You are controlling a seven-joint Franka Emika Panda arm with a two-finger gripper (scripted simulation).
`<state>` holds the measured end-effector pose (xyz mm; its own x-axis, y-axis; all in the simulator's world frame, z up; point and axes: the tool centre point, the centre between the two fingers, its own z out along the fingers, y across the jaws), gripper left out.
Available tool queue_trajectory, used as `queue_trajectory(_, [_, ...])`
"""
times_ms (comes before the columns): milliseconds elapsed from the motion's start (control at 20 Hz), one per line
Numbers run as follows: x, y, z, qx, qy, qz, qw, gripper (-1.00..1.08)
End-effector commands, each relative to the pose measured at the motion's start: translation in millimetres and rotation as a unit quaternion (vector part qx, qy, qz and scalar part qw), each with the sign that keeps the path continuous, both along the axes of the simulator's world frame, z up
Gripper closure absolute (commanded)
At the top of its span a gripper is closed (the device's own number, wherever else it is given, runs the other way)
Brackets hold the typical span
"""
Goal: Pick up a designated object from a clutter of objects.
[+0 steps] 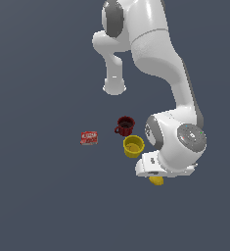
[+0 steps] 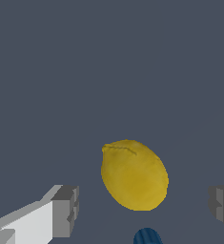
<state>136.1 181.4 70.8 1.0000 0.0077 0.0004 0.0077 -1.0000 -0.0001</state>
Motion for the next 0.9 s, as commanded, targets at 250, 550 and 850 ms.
queue_trajectory(250, [-1,0,-37,0.0,0.0,0.0,1.0,-0.92])
queue_trajectory(550, [0,0,-42,0.0,0.0,-0.001,1.0,-0.92])
queue_trajectory(850, [0,0,-42,0.0,0.0,-0.001,1.0,1.08])
